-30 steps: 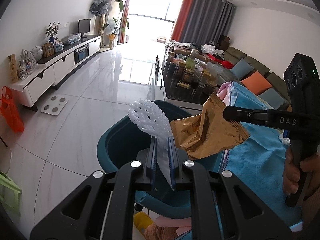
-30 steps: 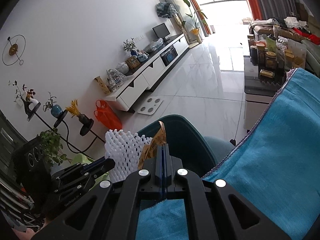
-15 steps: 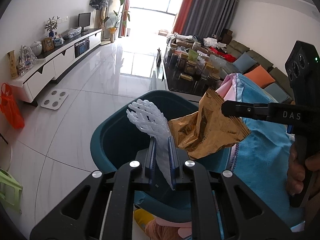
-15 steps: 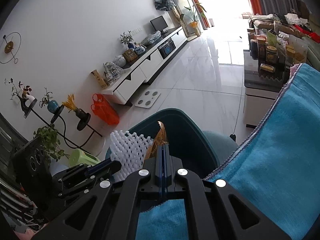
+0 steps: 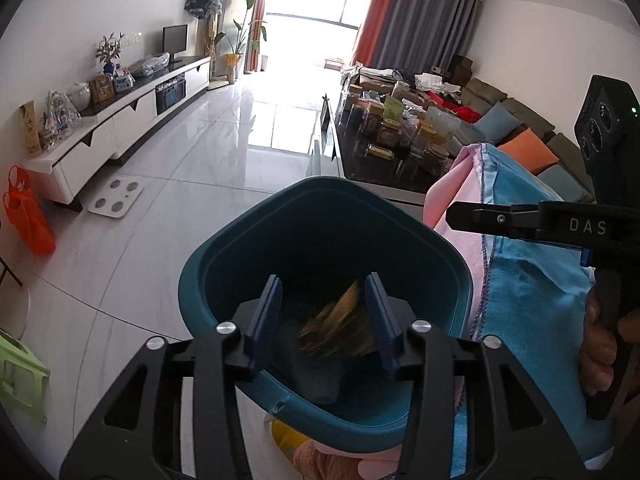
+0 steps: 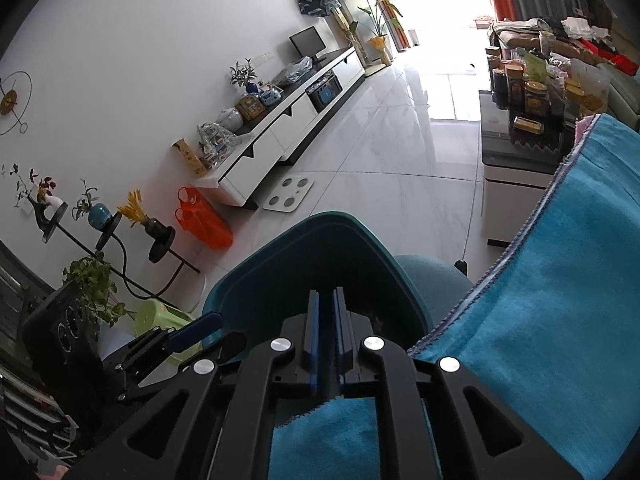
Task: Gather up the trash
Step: 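Open both grippers to drop the foam net and brown wrapper into the bin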
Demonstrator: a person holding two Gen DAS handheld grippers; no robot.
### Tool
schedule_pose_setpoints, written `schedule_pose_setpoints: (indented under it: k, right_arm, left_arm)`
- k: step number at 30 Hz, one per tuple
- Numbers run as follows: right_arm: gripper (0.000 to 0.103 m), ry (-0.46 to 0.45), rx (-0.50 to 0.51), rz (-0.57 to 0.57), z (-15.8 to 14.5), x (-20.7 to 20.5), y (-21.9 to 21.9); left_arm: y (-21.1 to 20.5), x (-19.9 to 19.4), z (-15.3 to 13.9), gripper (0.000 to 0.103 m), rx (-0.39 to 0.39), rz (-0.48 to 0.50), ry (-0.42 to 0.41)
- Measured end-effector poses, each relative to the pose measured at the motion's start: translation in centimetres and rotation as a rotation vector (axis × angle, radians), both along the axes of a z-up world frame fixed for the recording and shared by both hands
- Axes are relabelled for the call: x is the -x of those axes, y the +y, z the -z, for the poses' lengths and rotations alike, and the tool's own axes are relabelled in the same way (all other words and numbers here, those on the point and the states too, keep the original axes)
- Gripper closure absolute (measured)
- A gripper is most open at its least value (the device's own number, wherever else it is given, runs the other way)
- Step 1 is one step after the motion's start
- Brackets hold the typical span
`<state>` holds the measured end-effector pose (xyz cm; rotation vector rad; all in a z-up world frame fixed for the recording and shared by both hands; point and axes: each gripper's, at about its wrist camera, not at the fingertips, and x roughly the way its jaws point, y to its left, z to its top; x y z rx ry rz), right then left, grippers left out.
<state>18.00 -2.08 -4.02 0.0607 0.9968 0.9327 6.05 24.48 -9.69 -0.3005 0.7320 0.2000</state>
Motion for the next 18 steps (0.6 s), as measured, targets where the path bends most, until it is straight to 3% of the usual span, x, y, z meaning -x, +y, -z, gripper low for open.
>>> schedule_pose_setpoints:
  k: [10,18]
  right_arm:
    - [0.076,-0.077,-0.033,0.015,-2.3,1.8,-2.9]
    - [0.061,-0.162,-0.085,0.052,-5.0,4.3,-8.2]
  left_arm:
    - [-2.3,2.3,-3.0,0.025,-0.069,0.035,-0.093]
    - [-5.5,4.1,-5.3,0.014,-0.077,0.120,-0.170]
